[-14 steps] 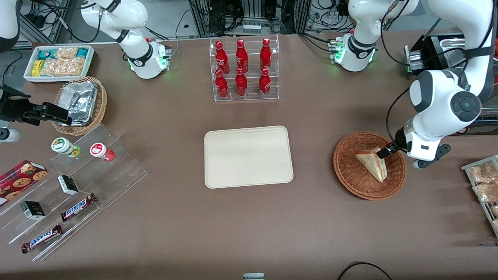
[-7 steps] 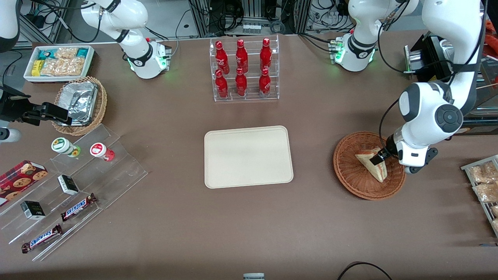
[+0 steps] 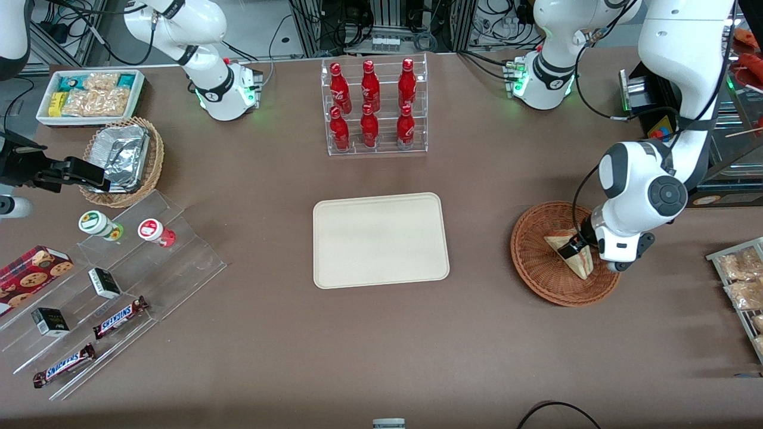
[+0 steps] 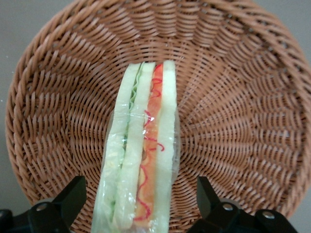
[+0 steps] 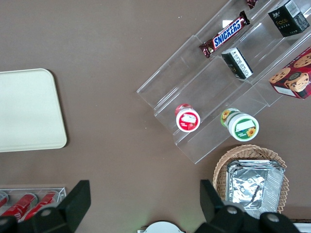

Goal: Place sandwich from basket to tray
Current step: 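Lower the open left gripper and close it on the sandwich, then lift the sandwich and carry it over the cream tray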

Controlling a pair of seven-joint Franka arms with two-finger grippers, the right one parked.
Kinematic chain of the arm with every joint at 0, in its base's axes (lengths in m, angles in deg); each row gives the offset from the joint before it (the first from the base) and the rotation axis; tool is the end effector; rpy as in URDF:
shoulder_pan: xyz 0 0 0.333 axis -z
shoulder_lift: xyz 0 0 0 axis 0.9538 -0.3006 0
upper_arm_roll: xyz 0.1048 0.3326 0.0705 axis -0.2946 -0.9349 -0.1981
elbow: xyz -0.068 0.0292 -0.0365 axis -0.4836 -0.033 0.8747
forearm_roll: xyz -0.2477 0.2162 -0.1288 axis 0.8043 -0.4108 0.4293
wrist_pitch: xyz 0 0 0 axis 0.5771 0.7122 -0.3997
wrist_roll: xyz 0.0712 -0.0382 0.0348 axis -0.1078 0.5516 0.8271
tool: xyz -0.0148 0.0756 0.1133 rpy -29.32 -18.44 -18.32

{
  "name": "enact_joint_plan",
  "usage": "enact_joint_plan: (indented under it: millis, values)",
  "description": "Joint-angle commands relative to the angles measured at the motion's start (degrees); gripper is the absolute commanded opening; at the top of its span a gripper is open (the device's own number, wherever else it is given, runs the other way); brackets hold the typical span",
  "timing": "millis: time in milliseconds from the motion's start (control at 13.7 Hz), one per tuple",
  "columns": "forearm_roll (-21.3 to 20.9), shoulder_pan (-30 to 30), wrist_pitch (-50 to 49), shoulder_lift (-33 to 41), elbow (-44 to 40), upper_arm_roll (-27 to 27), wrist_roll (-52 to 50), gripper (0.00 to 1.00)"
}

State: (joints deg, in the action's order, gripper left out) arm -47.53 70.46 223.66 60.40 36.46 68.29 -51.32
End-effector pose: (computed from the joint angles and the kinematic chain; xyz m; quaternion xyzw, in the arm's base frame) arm 0.5442 -0.0291 0.2865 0.9405 0.3361 -0.0493 0.0063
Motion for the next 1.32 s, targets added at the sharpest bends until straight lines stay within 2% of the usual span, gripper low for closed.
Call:
enact_joint_plan:
  millis: [0, 73, 366, 512, 1024, 1244]
  values:
    - [0.3, 0.2, 0.2, 1.0, 1.2, 0.2, -2.0, 0.28]
    - [-0.1, 0.2, -1.2, 1.8, 1.0, 0.2, -1.4, 0.0]
    - [-0.5, 0.3, -13.9, 4.4, -5.9, 0.7, 6.2, 0.0]
    - [-0.5, 0.3, -18.1, 3.8, -9.9, 3.2, 7.6, 0.0]
    - [-1.7, 1.3, -16.9, 0.1, -14.6, 16.5, 6.5, 0.0]
    - [-3.2, 9.1, -15.2, -3.8, -18.1, 16.5, 3.1, 0.0]
